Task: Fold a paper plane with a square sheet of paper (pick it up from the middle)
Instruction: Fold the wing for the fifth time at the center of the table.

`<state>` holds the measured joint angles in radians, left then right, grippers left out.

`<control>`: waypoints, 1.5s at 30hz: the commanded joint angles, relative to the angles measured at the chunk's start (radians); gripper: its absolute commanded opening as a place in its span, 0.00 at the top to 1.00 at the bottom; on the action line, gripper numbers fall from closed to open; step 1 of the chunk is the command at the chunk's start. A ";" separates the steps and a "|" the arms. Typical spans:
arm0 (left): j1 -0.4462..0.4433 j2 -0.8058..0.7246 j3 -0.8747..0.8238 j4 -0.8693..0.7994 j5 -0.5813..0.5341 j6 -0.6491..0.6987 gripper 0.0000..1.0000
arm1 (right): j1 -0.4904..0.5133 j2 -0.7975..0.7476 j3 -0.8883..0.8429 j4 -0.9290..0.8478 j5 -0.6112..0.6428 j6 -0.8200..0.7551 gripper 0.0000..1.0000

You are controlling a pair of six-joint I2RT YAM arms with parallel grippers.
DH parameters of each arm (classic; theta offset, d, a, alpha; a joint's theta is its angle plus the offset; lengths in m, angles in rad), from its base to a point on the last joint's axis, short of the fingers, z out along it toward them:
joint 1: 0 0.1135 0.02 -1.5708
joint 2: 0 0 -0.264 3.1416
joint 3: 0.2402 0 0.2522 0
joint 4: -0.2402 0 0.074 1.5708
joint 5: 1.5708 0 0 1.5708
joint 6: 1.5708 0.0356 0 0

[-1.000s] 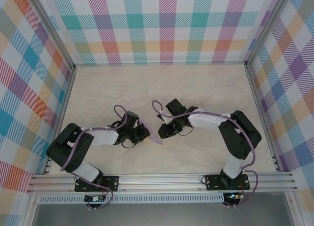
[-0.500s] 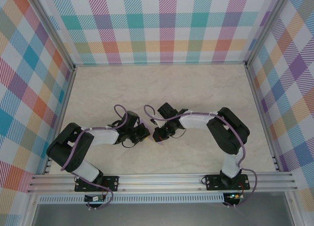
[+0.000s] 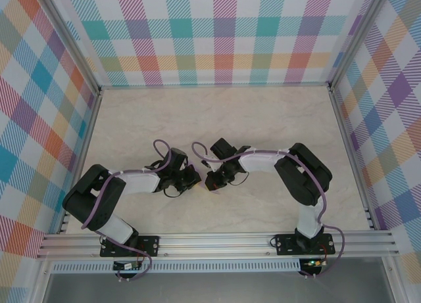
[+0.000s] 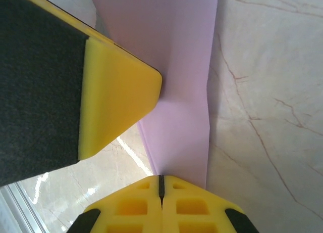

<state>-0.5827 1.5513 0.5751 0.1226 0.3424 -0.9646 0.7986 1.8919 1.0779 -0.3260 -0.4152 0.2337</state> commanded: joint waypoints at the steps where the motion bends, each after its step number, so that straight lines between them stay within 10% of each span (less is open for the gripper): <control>1: -0.008 0.023 0.005 -0.116 -0.075 0.026 0.95 | 0.001 0.014 0.010 -0.081 0.047 -0.043 1.00; 31: -0.008 0.025 0.023 -0.110 -0.075 0.187 0.97 | 0.001 -0.279 -0.179 -0.050 0.083 0.074 1.00; 45: -0.008 0.010 0.064 -0.103 -0.052 0.400 0.98 | 0.001 -0.028 -0.010 0.084 -0.035 0.161 1.00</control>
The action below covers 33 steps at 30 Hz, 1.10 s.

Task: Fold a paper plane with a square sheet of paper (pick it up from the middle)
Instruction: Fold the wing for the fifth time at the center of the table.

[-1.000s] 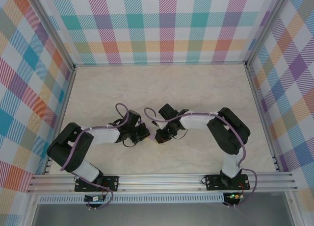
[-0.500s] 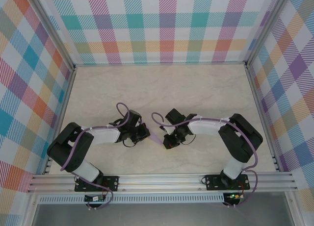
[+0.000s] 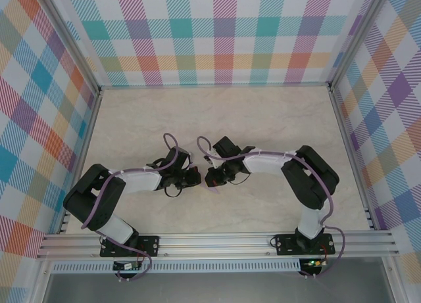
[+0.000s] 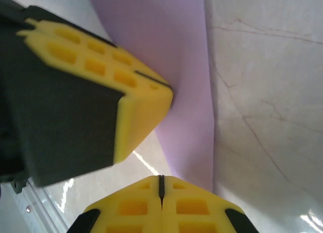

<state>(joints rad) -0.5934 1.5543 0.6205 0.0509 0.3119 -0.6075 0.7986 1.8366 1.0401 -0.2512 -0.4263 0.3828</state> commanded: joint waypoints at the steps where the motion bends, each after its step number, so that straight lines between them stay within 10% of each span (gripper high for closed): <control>1: 0.003 0.007 0.018 -0.030 -0.020 0.039 0.97 | 0.000 0.034 0.025 0.005 -0.020 0.006 1.00; 33: -0.099 0.025 -0.128 0.360 -0.095 -0.270 0.96 | -0.001 0.021 -0.096 0.034 0.008 0.051 1.00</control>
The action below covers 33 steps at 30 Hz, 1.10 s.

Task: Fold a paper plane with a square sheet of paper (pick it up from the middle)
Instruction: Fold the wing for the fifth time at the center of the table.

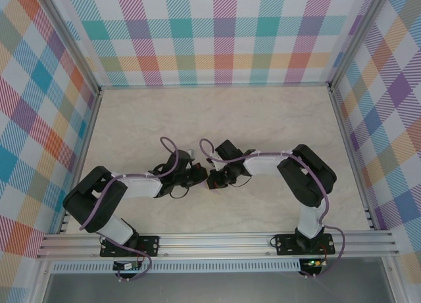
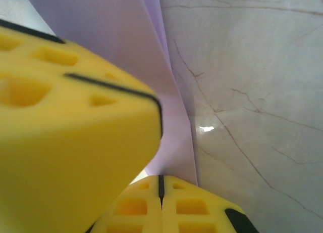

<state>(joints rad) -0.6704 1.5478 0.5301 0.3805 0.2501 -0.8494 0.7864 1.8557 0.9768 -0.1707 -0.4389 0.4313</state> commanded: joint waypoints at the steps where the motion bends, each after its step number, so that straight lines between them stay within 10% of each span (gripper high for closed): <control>1: -0.023 0.036 -0.048 0.040 -0.038 -0.034 0.96 | 0.012 0.002 -0.036 -0.046 0.019 0.003 1.00; 18: -0.003 -0.023 -0.097 -0.063 -0.207 -0.039 0.97 | 0.011 0.034 -0.056 -0.120 0.125 -0.025 1.00; 33: 0.204 -0.089 -0.176 -0.070 -0.226 -0.056 0.96 | 0.012 0.055 -0.072 -0.142 0.157 -0.013 1.00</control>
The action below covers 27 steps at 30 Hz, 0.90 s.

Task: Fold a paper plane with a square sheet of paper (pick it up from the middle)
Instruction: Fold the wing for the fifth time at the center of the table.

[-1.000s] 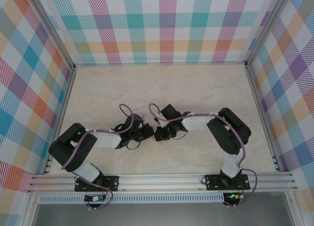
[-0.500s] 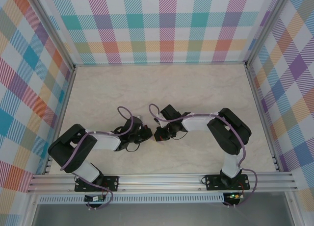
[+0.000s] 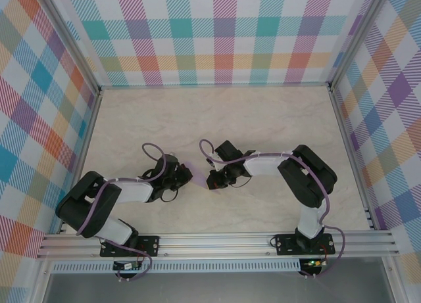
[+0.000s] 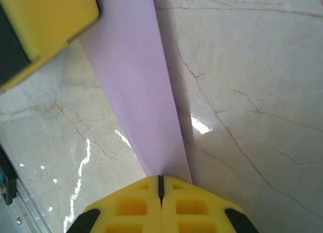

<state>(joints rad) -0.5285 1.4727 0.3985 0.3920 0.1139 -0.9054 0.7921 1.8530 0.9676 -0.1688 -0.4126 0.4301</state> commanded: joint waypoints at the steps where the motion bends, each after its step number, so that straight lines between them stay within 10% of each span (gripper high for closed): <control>1: 0.079 -0.025 -0.052 -0.086 -0.091 0.001 0.96 | 0.006 0.058 -0.063 -0.145 0.132 -0.011 1.00; 13: 0.188 -0.228 -0.053 -0.199 -0.008 0.060 0.95 | 0.006 0.063 -0.049 -0.147 0.122 0.001 1.00; 27: 0.057 -0.291 0.008 -0.114 0.089 0.039 0.93 | 0.007 0.039 -0.038 -0.044 0.160 0.134 1.00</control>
<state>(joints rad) -0.4507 1.1431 0.3809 0.2428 0.1772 -0.8680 0.7937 1.8484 0.9703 -0.1616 -0.3916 0.4984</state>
